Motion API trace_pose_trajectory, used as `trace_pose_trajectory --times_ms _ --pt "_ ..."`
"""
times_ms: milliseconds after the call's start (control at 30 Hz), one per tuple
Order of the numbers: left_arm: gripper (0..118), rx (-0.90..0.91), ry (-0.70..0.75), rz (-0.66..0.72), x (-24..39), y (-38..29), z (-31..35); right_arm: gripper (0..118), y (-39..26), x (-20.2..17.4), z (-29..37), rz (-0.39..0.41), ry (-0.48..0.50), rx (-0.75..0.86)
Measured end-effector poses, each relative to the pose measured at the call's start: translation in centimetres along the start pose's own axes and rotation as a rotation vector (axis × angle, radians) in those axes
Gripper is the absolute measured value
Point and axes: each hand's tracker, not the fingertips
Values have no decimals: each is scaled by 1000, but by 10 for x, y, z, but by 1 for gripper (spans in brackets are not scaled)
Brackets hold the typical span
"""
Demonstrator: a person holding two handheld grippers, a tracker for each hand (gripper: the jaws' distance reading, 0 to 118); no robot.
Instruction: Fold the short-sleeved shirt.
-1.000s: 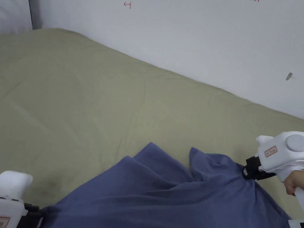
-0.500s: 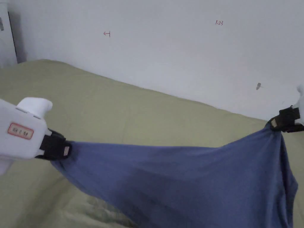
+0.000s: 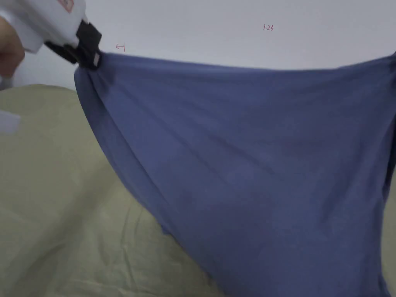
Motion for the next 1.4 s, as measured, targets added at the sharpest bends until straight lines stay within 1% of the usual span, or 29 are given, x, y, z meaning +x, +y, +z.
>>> trace_pose_trajectory --times_ms 67,200,300,500,633,667,700,767,867,967,1033,1067,1133,1167,1267,1333,1400 --pt "6 16 13 21 -6 22 -7 0 16 5 -8 8 -22 38" --pt "6 82 75 -27 -8 64 -12 0 43 6 -9 14 -42 97" --pt "6 106 90 -12 -8 79 -15 0 60 8 -5 -25 -51 158" --pt "6 112 109 -13 -6 87 -19 0 79 4 9 -25 -38 201" --pt "6 109 100 -20 -5 78 -13 0 74 6 17 -19 -25 151" --pt "6 101 84 -11 -5 73 -13 0 67 5 20 -11 -32 131" --pt "6 90 71 -7 -3 65 -12 0 59 6 23 4 -13 119" --pt "6 76 49 -14 -2 48 -13 0 40 6 29 24 -6 96" --pt "6 37 25 -19 -1 18 -15 0 8 4 39 58 21 21" --pt "6 -19 -27 -16 -2 -15 -17 0 -24 5 54 59 18 -36" --pt "6 -23 -44 -11 -3 -34 -14 0 -44 6 65 63 42 -59" --pt "6 -36 -49 -7 -3 -46 -12 0 -58 6 74 58 37 -69" --pt "6 -56 -76 -6 -3 -67 -5 0 -80 10 85 43 80 -89" --pt "6 -57 -89 -11 -3 -77 -2 0 -92 12 91 34 70 -97" --pt "6 -91 -133 -18 -4 -108 12 0 -127 18 110 19 87 -127" --pt "6 -90 -132 -9 -5 -128 22 0 -152 21 122 19 93 -135" --pt "6 -96 -151 5 -5 -150 30 0 -176 23 131 -14 122 -169"
